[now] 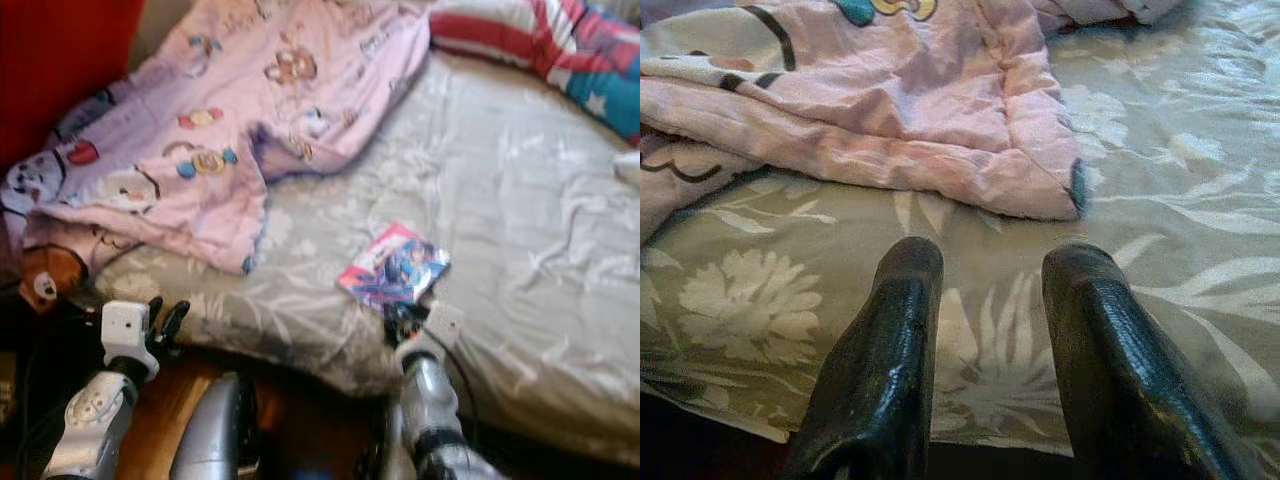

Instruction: Clean up the room

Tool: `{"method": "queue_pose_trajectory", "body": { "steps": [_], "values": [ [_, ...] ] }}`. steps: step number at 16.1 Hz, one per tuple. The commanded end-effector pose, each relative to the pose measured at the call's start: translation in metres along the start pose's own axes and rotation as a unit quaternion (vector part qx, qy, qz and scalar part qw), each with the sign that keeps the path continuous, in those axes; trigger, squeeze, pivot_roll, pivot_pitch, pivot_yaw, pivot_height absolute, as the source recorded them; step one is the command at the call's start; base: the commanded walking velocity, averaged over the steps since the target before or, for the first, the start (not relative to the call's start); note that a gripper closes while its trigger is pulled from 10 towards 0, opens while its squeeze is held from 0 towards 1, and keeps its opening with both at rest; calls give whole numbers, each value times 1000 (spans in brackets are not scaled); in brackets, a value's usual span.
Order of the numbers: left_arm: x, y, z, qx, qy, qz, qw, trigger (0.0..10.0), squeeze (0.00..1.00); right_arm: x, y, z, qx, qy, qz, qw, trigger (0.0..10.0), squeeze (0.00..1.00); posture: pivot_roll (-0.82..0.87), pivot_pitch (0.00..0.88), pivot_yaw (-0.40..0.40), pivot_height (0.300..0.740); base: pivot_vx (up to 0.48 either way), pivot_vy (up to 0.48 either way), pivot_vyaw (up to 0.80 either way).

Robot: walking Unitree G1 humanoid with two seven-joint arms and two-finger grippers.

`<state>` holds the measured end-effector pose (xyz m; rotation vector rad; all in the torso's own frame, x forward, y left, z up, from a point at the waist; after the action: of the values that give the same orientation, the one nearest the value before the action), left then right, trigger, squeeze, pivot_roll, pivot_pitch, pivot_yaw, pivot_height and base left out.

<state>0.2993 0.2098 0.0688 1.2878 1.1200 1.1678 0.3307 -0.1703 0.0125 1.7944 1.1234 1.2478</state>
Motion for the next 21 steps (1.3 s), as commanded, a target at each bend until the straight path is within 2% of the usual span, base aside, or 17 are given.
{"method": "queue_pose_trajectory", "body": {
  "steps": [1,4,5,6,9,14,15,18,21],
  "values": [
    [-3,-3,-5,11,-7,0,1000,10000,0,-3,-8,-2,20,-9,11,1000,10000,1000,228,293,23,584,0,0,0],
    [2,-2,-15,18,-7,10,1000,10000,0,3,2,4,13,-11,25,1000,10000,1000,265,339,40,584,0,0,0],
    [7,-3,-22,24,-2,14,1000,10000,0,6,7,7,7,-10,35,999,10000,145,271,350,46,584,0,0,0],
    [10,-5,-26,32,3,19,999,10000,0,7,9,8,3,-10,39,999,10000,0,274,357,49,584,0,0,0],
    [15,-7,-43,45,10,25,999,10000,0,9,11,9,2,-7,42,999,10000,0,306,370,67,584,0,0,0],
    [17,-7,-54,59,10,30,998,10000,0,12,11,10,0,-10,50,999,10000,0,313,379,79,584,0,0,0],
    [16,-6,-57,61,8,31,998,10000,0,9,7,8,7,-20,72,997,10000,0,320,380,82,584,0,0,0],
    [17,-2,-62,63,8,36,997,10000,0,4,-6,4,28,-38,99,994,10000,0,344,395,92,584,0,0,0],
    [19,2,-64,62,9,41,997,10000,0,11,-7,5,29,-29,136,990,10000,0,368,411,109,584,0,0,0]
  ]
}}
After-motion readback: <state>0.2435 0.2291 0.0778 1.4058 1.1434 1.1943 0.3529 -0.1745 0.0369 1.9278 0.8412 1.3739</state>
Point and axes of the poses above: a point about 5 cm out from each wrist's last joint towards the gripper, its own z axis pointing out of the wrist towards the gripper, its own y axis along the axis of the wrist's last joint, x = y × z, the point moved 2 cm from there along z, pointing out of the wrist towards the gripper, and after that the axes turned 2 degrees about -z, right-handed, at the moved point
